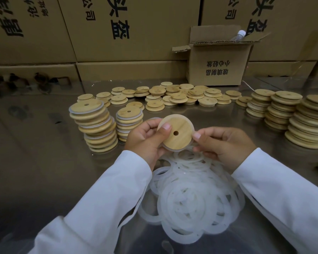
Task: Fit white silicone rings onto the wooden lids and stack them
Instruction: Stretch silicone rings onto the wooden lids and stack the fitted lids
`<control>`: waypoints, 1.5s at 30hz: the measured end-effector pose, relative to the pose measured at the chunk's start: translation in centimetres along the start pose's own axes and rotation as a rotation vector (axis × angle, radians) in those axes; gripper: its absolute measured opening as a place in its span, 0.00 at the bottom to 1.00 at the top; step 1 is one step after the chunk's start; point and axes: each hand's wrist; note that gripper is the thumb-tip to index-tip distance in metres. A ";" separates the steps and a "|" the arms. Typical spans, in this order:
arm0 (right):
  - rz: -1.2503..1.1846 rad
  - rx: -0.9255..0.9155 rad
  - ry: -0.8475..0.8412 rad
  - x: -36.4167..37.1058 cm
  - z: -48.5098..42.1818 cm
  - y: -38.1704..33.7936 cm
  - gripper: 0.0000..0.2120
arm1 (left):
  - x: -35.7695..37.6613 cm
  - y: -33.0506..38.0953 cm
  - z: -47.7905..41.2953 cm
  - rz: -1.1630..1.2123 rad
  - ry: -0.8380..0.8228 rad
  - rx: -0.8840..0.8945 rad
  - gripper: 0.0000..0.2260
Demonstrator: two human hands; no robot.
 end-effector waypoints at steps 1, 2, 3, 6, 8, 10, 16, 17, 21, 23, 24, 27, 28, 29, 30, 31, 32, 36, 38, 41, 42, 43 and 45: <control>0.021 0.006 0.001 -0.1 -0.1 0.0 0.07 | 0.0 -0.1 0.0 -0.036 0.006 0.031 0.06; 0.042 0.006 0.002 -0.1 -0.1 0.0 0.08 | -0.1 -0.2 0.0 -0.076 0.015 0.067 0.08; 0.061 0.002 0.001 -0.1 -0.1 0.0 0.09 | -0.1 -0.3 0.0 -0.111 0.024 0.100 0.10; 0.101 -0.005 -0.010 0.0 -0.1 0.0 0.08 | -0.1 -0.5 0.1 -0.155 0.033 0.162 0.12; 0.128 -0.008 -0.016 0.0 -0.2 0.0 0.08 | -0.2 -0.5 0.0 -0.165 0.036 0.179 0.12; 0.143 -0.016 -0.026 0.0 -0.2 0.0 0.09 | -0.2 -0.5 0.0 -0.170 0.041 0.190 0.11; 0.069 0.018 -0.048 0.2 0.0 -0.3 0.09 | -0.4 -0.4 -0.1 -0.166 0.064 0.211 0.04; 0.041 0.036 -0.054 0.2 0.0 -0.3 0.08 | -0.4 -0.4 -0.1 -0.161 0.064 0.208 0.04; 0.023 0.040 -0.046 0.2 -0.1 -0.3 0.08 | -0.3 -0.3 -0.1 -0.141 0.046 0.184 0.04; 0.042 0.013 -0.036 0.2 -0.1 -0.2 0.09 | -0.2 -0.3 -0.2 -0.123 0.049 0.164 0.04; 0.055 0.000 -0.031 0.2 -0.1 -0.2 0.09 | -0.2 -0.2 -0.2 -0.111 0.052 0.155 0.04; 0.079 -0.025 -0.018 0.1 0.0 -0.1 0.10 | 0.0 -0.1 -0.1 -0.089 0.050 0.126 0.04; 0.077 -0.025 -0.014 0.1 0.0 -0.1 0.10 | 0.0 -0.1 0.0 -0.086 0.044 0.119 0.04; 0.067 -0.025 -0.013 0.1 0.0 -0.1 0.10 | 0.0 -0.1 0.0 -0.084 0.039 0.114 0.04; 0.053 -0.020 -0.013 0.0 0.0 -0.1 0.10 | 0.0 0.0 0.0 -0.081 0.033 0.111 0.04; 0.039 -0.015 -0.015 0.0 -0.1 0.0 0.10 | 0.0 0.0 0.0 -0.078 0.028 0.109 0.04; 0.026 -0.005 -0.018 0.0 -0.1 -0.1 0.10 | 0.0 0.0 0.0 -0.072 0.021 0.106 0.04; -0.017 0.038 -0.026 -0.1 -0.1 -0.2 0.09 | 0.1 0.0 0.1 -0.029 -0.015 0.057 0.04; -0.004 0.042 -0.009 -0.1 0.0 -0.2 0.09 | 0.0 0.0 0.1 -0.023 -0.015 0.039 0.04; 0.003 0.011 0.043 0.1 0.1 -0.3 0.03 | 0.1 0.0 0.1 -0.016 0.000 0.023 0.04; -0.004 0.010 0.056 0.1 0.1 -0.4 0.01 | 0.1 0.0 0.1 -0.014 0.006 0.018 0.04; -0.007 0.013 0.056 0.1 0.1 -0.4 0.05 | 0.1 0.0 0.1 -0.012 0.013 0.013 0.04; 0.011 0.017 0.026 0.1 0.1 -0.5 0.08 | 0.3 0.0 0.2 -0.016 0.023 0.007 0.04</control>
Point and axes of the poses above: each hand's wrist, its own z-axis away from the middle knuckle, its own x-axis out of the palm, y = z × x, and after that the axes turned 1 degree about y, right-handed
